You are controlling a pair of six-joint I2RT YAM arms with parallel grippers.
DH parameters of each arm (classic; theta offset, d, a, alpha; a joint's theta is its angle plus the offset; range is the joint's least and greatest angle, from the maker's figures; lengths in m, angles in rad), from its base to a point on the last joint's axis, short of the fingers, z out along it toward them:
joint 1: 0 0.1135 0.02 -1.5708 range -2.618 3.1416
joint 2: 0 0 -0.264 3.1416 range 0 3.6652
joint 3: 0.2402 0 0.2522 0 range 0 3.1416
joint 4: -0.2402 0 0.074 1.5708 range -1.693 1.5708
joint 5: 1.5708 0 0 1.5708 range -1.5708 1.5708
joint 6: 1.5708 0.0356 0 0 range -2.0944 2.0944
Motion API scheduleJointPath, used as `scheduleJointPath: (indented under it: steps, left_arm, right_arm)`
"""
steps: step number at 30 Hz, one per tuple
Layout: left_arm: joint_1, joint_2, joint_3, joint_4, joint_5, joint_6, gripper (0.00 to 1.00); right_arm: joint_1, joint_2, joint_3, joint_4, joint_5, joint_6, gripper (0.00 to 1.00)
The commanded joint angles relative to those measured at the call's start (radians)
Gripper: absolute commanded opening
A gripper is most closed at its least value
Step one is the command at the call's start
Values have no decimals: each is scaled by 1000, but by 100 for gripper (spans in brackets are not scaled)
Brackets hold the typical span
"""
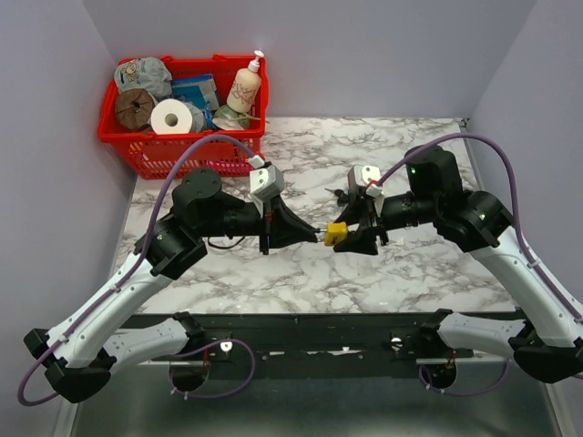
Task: Lock with the key
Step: Lock the lock.
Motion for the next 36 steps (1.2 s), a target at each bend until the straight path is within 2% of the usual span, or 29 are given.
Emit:
scheduleJointPath:
  steps: [1,3,4,7,10,20,30,36]
  left_arm:
    - [11,-17,-2,104,25,-45,0]
    - [13,-17,-6,106,21,-44,0]
    - [13,-15,-6,104,19,-42,0]
    - [14,-8,-6,98,13,-39,0]
    - [14,1,-3,92,13,-28,0]
    - [14,41,-38,198,7,-76,0]
    - [8,78,-97,324,16,-154,0]
    - [-1,75,-132,339,13,-148,0]
  right_arm:
    - [10,14,22,18,-43,1,50]
    - [15,17,22,15,-62,-4,42]
    - [16,17,22,11,-71,-11,31]
    - [24,14,16,11,-72,-15,13]
    - [25,14,22,11,-78,1,1]
    - [30,46,55,52,-180,94,1]
    - [51,74,84,112,-187,140,1]
    - [51,75,84,130,-197,157,1]
